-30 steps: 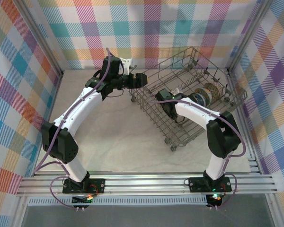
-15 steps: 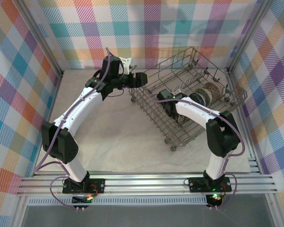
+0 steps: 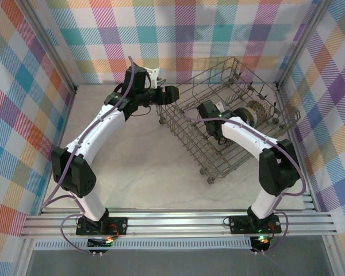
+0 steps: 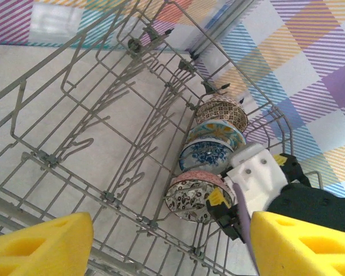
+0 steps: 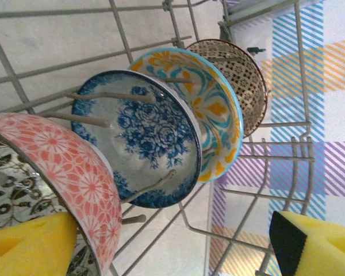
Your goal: Load the bowls into the dish rack
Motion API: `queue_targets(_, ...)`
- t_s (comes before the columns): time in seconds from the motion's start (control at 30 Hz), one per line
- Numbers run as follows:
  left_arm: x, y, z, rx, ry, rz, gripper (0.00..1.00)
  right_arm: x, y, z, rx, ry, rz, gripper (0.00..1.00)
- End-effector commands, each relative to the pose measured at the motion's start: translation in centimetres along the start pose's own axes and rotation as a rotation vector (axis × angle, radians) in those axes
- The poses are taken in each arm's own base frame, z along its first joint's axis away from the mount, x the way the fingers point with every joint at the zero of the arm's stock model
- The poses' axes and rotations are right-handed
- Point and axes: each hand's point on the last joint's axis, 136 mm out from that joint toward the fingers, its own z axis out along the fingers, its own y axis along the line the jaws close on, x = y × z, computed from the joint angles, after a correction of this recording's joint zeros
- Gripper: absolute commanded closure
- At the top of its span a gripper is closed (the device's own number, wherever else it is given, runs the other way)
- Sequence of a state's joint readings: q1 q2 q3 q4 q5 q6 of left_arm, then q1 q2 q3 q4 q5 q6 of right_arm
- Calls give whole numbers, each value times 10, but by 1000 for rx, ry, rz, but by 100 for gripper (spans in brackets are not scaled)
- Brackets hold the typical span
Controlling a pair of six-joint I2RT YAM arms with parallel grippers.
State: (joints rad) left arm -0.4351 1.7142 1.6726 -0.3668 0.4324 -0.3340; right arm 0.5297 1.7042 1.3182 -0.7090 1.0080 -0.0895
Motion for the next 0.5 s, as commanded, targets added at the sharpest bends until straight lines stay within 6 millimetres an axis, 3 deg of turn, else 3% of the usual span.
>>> queue_targets(0.0, -12, 1, -2, -21, -23, -16, 27, -15, 4, -10, -103, -97, 22, 10)
queue_targets(0.2, -20, 23, -18, -151, -34, -96, 27, -45, -7, -41, -220, -294, 95, 3)
queue_targets(0.33, -26, 57, -68, -351, -95, -175, 26, -75, -23, -70, -320, -458, 181, 0)
queue_targets(0.47, -9, 97, -134, -577, -92, -290, 25, -106, -36, -96, -378, -587, 213, 1)
